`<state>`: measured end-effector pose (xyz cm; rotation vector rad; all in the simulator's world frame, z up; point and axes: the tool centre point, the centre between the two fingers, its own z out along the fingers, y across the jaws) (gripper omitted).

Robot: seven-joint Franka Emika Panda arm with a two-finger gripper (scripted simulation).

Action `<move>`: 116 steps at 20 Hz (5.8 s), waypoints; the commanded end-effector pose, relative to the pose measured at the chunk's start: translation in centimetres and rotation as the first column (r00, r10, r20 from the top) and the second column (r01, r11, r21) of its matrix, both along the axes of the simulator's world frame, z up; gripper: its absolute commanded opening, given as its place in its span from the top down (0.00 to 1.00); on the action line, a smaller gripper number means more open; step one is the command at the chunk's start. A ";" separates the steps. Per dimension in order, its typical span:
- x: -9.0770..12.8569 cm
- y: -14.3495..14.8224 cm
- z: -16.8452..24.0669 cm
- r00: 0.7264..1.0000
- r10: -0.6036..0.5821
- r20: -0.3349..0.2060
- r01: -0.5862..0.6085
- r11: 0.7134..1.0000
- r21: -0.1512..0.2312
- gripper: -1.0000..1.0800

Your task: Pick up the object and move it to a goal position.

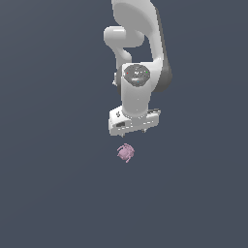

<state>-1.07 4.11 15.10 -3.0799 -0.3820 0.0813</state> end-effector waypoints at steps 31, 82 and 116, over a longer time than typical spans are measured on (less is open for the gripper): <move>3.7 -3.1 -6.0 0.838 0.543 0.056 -0.542 0.840 -0.030 0.04; 9.7 -16.7 -4.7 0.835 0.547 0.057 -0.546 0.837 -0.030 1.00; 15.1 -27.3 0.1 0.835 0.547 0.057 -0.546 0.837 -0.030 1.00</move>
